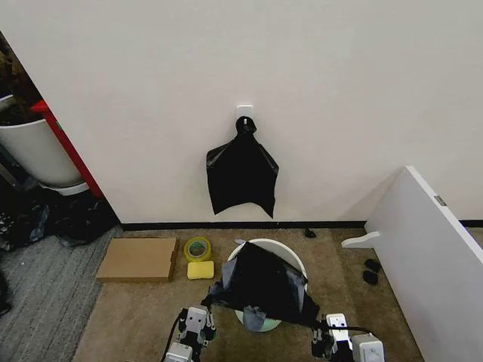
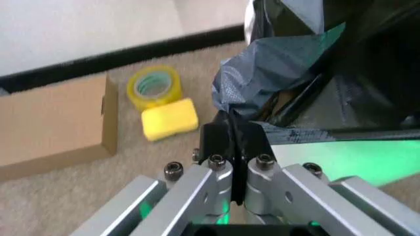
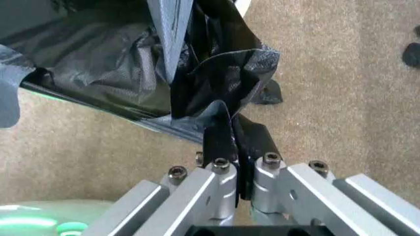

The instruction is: Place the garbage bag over the trash bin.

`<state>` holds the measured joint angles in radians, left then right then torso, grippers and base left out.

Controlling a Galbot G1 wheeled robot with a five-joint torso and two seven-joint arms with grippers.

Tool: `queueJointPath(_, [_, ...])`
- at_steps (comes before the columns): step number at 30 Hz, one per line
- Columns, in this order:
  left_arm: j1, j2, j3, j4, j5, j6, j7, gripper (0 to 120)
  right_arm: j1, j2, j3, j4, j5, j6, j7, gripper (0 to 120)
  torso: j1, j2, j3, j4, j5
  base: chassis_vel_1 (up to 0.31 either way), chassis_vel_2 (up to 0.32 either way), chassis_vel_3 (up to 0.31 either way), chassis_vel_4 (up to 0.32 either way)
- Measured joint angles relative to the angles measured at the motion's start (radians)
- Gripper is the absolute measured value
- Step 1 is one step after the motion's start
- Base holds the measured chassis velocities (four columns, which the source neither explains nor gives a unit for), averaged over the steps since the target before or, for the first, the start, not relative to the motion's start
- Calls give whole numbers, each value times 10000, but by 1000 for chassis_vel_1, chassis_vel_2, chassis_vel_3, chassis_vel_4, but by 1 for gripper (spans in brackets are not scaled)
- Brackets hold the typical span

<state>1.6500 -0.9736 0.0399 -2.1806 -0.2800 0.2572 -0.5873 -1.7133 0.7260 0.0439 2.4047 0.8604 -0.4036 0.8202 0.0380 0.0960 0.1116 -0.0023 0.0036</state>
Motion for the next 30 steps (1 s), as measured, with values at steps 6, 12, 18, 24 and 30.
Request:
queueJointPath(6, [-274,-117,144,361,-124,702,-310,0,575,207,-592,-592,-814,-155,-163,0,0,0,0,0,1,0,0,0,0])
queueJointPath(12, [-523,-334,384,740,-306,1002,-406,0,1069,302,-1029,-1279,-1222,-644,-145,0,0,0,0,0,0,0,0,0,0])
queueJointPath(18, [-1087,-853,439,1263,-528,984,-407,0,1818,620,-1175,-2190,-1254,-699,-158,0,0,0,1,1,0,0,0,0,0])
queueJointPath(24, [-1372,-1162,390,1554,-719,957,-407,0,2081,930,-1202,-2720,-1582,-484,-329,0,0,0,1,0,1,0,0,0,0])
queueJointPath(30, [-1162,-967,265,1192,-963,1120,-493,0,1611,793,-985,-2155,-1614,-448,-328,2,0,0,0,0,-1,0,0,0,0])
